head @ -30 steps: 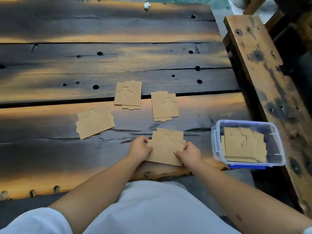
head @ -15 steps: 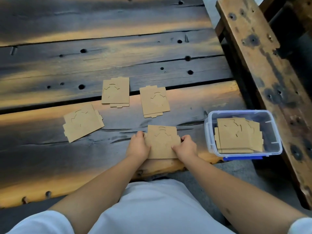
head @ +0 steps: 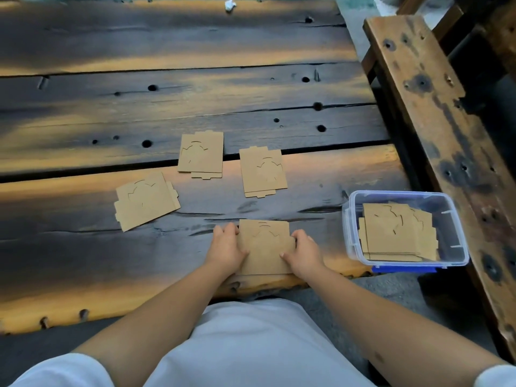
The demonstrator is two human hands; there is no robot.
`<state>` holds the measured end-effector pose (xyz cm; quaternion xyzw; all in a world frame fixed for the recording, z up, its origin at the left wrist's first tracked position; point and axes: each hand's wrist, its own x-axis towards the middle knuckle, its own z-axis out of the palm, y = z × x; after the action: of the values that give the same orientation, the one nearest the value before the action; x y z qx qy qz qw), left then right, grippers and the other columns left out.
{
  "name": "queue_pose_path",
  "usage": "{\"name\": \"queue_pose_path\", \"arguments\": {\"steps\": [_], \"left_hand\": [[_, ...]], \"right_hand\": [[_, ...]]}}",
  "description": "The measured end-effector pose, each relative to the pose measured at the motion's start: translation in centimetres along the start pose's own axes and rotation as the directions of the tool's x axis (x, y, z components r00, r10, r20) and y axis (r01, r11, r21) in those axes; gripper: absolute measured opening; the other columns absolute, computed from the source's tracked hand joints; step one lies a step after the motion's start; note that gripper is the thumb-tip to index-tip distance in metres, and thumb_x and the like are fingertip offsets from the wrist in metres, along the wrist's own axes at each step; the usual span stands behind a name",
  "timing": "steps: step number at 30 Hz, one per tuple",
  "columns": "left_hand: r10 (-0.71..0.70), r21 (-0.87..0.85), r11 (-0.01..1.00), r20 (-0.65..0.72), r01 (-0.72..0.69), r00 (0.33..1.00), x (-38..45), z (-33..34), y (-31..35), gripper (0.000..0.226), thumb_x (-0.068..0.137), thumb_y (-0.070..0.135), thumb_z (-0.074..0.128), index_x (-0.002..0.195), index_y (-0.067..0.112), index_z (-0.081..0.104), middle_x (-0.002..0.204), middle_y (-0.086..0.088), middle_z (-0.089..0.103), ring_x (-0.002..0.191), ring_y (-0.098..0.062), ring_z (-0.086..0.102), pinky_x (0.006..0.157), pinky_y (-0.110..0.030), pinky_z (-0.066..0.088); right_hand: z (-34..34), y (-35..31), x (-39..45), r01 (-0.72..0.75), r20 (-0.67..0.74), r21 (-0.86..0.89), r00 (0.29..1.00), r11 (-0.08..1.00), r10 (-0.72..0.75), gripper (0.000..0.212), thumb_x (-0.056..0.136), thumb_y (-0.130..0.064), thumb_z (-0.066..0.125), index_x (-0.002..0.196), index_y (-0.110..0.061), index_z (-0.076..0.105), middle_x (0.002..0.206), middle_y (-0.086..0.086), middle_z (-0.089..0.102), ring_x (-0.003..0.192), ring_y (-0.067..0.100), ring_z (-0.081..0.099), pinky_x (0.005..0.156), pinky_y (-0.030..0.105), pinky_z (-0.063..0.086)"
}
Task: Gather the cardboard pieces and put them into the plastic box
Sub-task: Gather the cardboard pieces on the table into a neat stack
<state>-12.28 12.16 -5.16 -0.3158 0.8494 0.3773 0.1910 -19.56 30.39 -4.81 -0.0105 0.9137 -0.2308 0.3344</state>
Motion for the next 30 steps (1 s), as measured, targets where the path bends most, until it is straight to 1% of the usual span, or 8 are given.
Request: {"name": "queue_pose_path", "arguments": {"steps": [5, 9, 11, 15, 18, 21, 26, 30], "left_hand": [[0.05, -0.078, 0.996, 0.026, -0.048, 0.998, -1.1, -0.8, -1.7, 0.036, 0.085, 0.025, 0.067, 0.103, 0.021, 0.035, 0.108, -0.003, 0.058, 0.096, -0.027, 0.058, 0.082, -0.042, 0.049], [0.017, -0.142, 0.99, -0.012, -0.018, 1.0, -2.1, -1.8, -3.3, 0.042, 0.087, 0.024, 0.066, 0.123, 0.017, 0.046, 0.12, -0.005, 0.062, 0.108, -0.026, 0.059, 0.088, -0.038, 0.048], [-0.012, -0.198, 0.98, -0.044, 0.003, 0.999, -2.8, -2.8, -4.5, 0.045, 0.086, 0.021, 0.067, 0.127, 0.016, 0.05, 0.122, -0.006, 0.063, 0.11, -0.025, 0.059, 0.091, -0.036, 0.048], [-0.099, -0.34, 0.939, -0.099, 0.06, 0.99, -3.8, -5.1, -7.1, 0.035, 0.082, 0.017, 0.071, 0.115, 0.021, 0.056, 0.111, -0.003, 0.067, 0.096, -0.018, 0.06, 0.081, -0.03, 0.048], [-0.15, -0.399, 0.912, -0.111, 0.094, 0.982, -4.3, -6.8, -8.9, 0.03, 0.081, 0.017, 0.072, 0.105, 0.025, 0.056, 0.104, 0.0, 0.067, 0.094, -0.017, 0.062, 0.082, -0.033, 0.051], [-0.208, -0.437, 0.891, -0.15, 0.124, 0.966, -4.4, -8.8, -10.5, 0.03, 0.08, 0.019, 0.073, 0.102, 0.031, 0.055, 0.096, 0.007, 0.066, 0.09, -0.015, 0.062, 0.077, -0.03, 0.049], [-0.252, -0.535, 0.835, -0.169, 0.126, 0.953, -3.4, -12.0, -13.1, 0.04, 0.082, 0.01, 0.068, 0.113, 0.032, 0.056, 0.096, 0.011, 0.068, 0.098, -0.015, 0.064, 0.086, -0.031, 0.051], [-0.329, -0.564, 0.807, -0.183, 0.175, 0.926, -1.7, -14.4, -14.7, 0.047, 0.083, 0.01, 0.067, 0.127, 0.022, 0.053, 0.102, -0.003, 0.069, 0.099, -0.018, 0.062, 0.092, -0.036, 0.05]], "right_hand": [[0.2, -0.4, -0.7, 0.079, 0.038, -0.009, 0.996, 0.997, -0.079, 0.04, 0.086, -0.03, 0.068, 0.109, -0.027, 0.036, 0.109, 0.005, 0.063, 0.086, 0.021, 0.055, 0.068, 0.033, 0.041], [0.7, -2.3, -1.3, 0.219, 0.082, -0.03, 0.973, 0.975, -0.216, 0.05, 0.086, -0.027, 0.068, 0.128, -0.027, 0.04, 0.119, 0.005, 0.064, 0.106, 0.029, 0.061, 0.08, 0.034, 0.046], [1.3, -3.8, -1.5, 0.261, 0.111, -0.028, 0.96, 0.965, -0.256, 0.048, 0.087, -0.026, 0.067, 0.128, -0.025, 0.044, 0.12, 0.007, 0.064, 0.108, 0.029, 0.06, 0.084, 0.036, 0.048], [2.4, -7.3, -1.6, 0.277, 0.174, 0.015, 0.945, 0.961, -0.275, 0.047, 0.087, -0.021, 0.068, 0.129, -0.023, 0.046, 0.123, 0.006, 0.062, 0.111, 0.027, 0.057, 0.088, 0.036, 0.047], [3.4, -10.0, -1.5, 0.3, 0.219, 0.036, 0.928, 0.953, -0.3, 0.05, 0.087, -0.02, 0.069, 0.132, -0.022, 0.046, 0.126, 0.005, 0.06, 0.113, 0.025, 0.055, 0.089, 0.034, 0.045], [4.5, -12.7, -1.2, 0.326, 0.254, 0.04, 0.911, 0.944, -0.325, 0.051, 0.088, -0.021, 0.069, 0.132, -0.022, 0.045, 0.126, 0.004, 0.058, 0.112, 0.023, 0.055, 0.091, 0.036, 0.047], [6.6, -17.0, -0.1, 0.343, 0.275, 0.015, 0.902, 0.939, -0.333, 0.049, 0.086, -0.022, 0.069, 0.13, -0.021, 0.046, 0.122, 0.004, 0.061, 0.107, 0.023, 0.057, 0.085, 0.035, 0.048], [8.1, -20.5, 1.1, 0.329, 0.268, -0.001, 0.91, 0.944, -0.317, 0.05, 0.084, -0.021, 0.071, 0.127, -0.023, 0.046, 0.117, 0.003, 0.064, 0.1, 0.021, 0.059, 0.082, 0.032, 0.049]]}}
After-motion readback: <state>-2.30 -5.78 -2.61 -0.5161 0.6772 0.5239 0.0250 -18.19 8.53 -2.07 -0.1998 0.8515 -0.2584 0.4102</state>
